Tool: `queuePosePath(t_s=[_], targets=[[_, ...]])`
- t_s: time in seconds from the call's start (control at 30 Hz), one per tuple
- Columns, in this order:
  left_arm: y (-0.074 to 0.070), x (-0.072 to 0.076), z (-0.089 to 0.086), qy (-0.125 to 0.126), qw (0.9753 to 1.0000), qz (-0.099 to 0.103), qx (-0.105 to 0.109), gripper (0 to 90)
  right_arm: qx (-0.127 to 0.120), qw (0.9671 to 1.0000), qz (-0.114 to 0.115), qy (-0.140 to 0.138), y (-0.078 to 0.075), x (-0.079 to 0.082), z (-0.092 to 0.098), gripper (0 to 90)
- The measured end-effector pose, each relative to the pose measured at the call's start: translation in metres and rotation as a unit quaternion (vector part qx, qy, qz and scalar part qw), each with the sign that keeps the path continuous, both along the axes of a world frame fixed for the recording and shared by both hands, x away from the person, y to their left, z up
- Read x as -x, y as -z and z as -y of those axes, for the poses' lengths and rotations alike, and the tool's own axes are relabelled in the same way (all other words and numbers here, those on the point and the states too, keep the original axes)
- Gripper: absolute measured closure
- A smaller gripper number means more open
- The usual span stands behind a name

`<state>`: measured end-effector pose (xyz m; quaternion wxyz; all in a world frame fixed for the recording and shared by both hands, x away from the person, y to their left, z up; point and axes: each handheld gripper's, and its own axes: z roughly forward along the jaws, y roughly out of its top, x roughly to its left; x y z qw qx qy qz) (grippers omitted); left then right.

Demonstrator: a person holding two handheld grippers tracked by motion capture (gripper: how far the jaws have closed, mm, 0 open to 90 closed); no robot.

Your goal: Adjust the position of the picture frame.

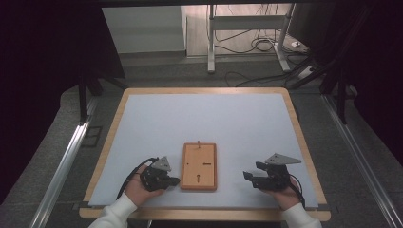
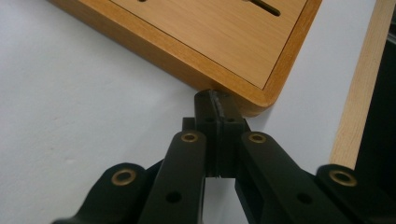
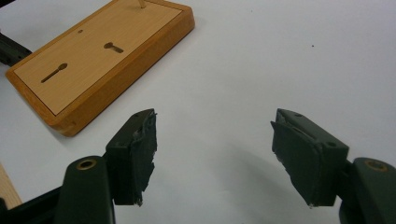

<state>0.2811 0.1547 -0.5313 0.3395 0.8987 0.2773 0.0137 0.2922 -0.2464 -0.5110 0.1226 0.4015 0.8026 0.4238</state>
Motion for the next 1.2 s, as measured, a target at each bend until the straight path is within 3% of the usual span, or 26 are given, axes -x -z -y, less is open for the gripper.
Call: queuePosePath(t_s=[0.27, 0.3, 0.47, 0.53, 0.67, 0.77, 0.87, 0.9, 0.97, 1.0, 1.03, 1.07, 1.2], targets=[[0.000, -0.001, -0.001, 0.000, 1.0000, -0.003, 0.006, 90.0, 0.003, 1.0000, 0.001, -0.003, 0.001, 0.000, 0.000, 30.9], [-0.002, -0.002, -0.004, -0.005, 0.9999, 0.001, 0.015, 90.0, 0.004, 1.0000, 0.003, -0.004, 0.001, 0.000, 0.000, 30.9], [-0.004, -0.006, -0.013, -0.029, 0.9994, 0.012, 0.018, 90.0, 0.005, 1.0000, 0.004, -0.005, 0.000, 0.001, 0.000, 31.0], [-0.006, -0.009, -0.021, -0.048, 0.9981, 0.024, 0.029, 90.0, 0.005, 1.0000, 0.004, -0.004, 0.001, 0.001, 0.000, 30.9], [-0.010, -0.012, -0.028, -0.060, 0.9966, 0.037, 0.043, 90.0, 0.006, 0.9999, 0.006, -0.006, 0.001, 0.001, 0.000, 30.9], [-0.012, -0.014, -0.036, -0.080, 0.9936, 0.053, 0.060, 87.7, 0.010, 0.9999, 0.009, -0.007, 0.001, 0.001, 0.000, 30.9], [-0.011, -0.014, -0.041, -0.095, 0.9914, 0.063, 0.063, 76.9, 0.010, 0.9999, 0.010, -0.006, 0.001, -0.001, -0.002, 31.0], [-0.010, -0.014, -0.042, -0.098, 0.9912, 0.063, 0.064, 76.9, 0.010, 0.9999, 0.010, -0.006, 0.001, -0.001, -0.002, 31.0], [-0.008, -0.011, -0.046, -0.120, 0.9882, 0.076, 0.058, 61.1, 0.009, 0.9999, 0.011, -0.009, 0.000, -0.003, -0.005, 30.9], [-0.008, -0.011, -0.046, -0.120, 0.9882, 0.076, 0.058, 54.7, 0.010, 0.9998, 0.013, -0.012, 0.000, -0.003, -0.007, 30.9], [-0.007, -0.011, -0.047, -0.126, 0.9874, 0.075, 0.058, 54.7, 0.010, 0.9998, 0.013, -0.012, 0.000, -0.003, -0.007, 30.9], [-0.008, -0.009, -0.050, -0.134, 0.9860, 0.076, 0.063, 48.6, 0.013, 0.9996, 0.015, -0.018, -0.001, -0.003, -0.008, 30.6], [-0.009, -0.010, -0.050, -0.137, 0.9854, 0.074, 0.067, 42.3, 0.010, 0.9996, 0.019, -0.017, -0.003, -0.001, -0.008, 30.5]])
